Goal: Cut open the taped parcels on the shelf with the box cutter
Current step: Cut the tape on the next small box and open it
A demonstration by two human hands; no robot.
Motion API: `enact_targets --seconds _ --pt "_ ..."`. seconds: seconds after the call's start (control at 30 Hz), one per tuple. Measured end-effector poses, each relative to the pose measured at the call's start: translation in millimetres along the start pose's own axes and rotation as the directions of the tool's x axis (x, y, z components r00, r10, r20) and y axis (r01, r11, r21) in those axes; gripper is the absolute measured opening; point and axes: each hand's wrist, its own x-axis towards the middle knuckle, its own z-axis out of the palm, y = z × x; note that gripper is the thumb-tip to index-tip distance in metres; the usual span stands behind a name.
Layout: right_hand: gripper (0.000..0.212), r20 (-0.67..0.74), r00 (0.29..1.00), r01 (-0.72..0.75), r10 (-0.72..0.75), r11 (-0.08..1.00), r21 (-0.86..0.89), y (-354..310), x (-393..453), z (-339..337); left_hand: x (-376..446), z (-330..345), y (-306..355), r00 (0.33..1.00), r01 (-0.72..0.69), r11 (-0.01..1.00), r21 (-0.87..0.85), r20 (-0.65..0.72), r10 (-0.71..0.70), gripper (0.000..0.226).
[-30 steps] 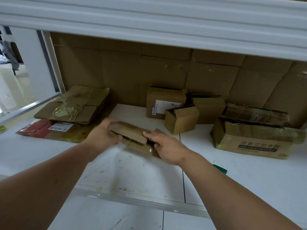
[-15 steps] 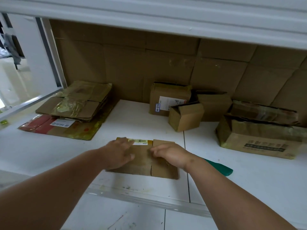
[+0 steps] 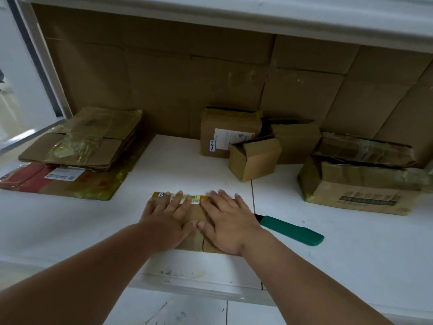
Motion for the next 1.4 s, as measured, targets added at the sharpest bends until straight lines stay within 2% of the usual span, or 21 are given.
enact_targets --seconds 0.1,0.2,0.27,0.4,0.5,0.7,0.87,1.03,1.17,1.27,1.4 --pt "0.076 0.067 0.998 -0.009 0.007 0.999 0.035 -2 -1 8 10 -7 -4 0.998 -0.018 1.000 -0.011 0.054 0.018 0.071" --pt "0.072 -0.034 0.999 0.007 -0.005 0.999 0.042 -4 7 6 15 -4 -6 0.998 -0.052 0.998 -0.047 -0.036 0.050 0.067" --pt "0.070 -0.050 0.999 0.007 -0.003 0.997 0.074 -5 8 9 16 5 -2 0.992 -0.065 0.998 0.004 -0.103 0.065 0.065" --pt "0.071 0.060 0.998 -0.005 0.001 0.998 0.070 -2 8 19 24 9 -3 0.995 -0.091 0.995 0.033 -0.026 0.092 0.063" --pt "0.072 0.063 0.998 -0.005 0.000 0.997 0.078 -1 9 16 26 6 -5 0.994 -0.107 0.994 0.033 -0.017 0.107 0.064" --pt "0.075 0.036 0.998 -0.062 0.060 0.994 0.087 -5 6 17 18 14 -5 0.991 -0.084 0.996 0.038 -0.106 0.087 0.065" --pt "0.095 0.023 0.983 -0.184 0.182 0.975 0.123 -2 -2 20 11 17 -14 0.995 0.002 0.994 -0.110 -0.097 -0.013 0.075" --pt "0.090 0.071 0.979 -0.198 0.191 0.974 0.112 -2 -1 12 6 10 -13 0.998 0.002 0.995 -0.105 -0.063 -0.009 0.075" --pt "0.071 0.000 0.993 -0.119 0.119 0.987 0.107 -10 -6 18 1 13 -4 0.985 -0.051 0.997 0.055 -0.161 0.060 0.060" --pt "0.062 0.038 0.997 -0.073 0.070 0.992 0.098 -11 -6 18 1 14 2 0.990 -0.081 0.997 0.002 -0.113 0.081 0.056" --pt "0.067 0.096 0.993 -0.084 0.070 0.985 0.152 -9 -5 13 1 12 -1 0.994 -0.088 0.995 -0.038 -0.076 0.085 0.060"
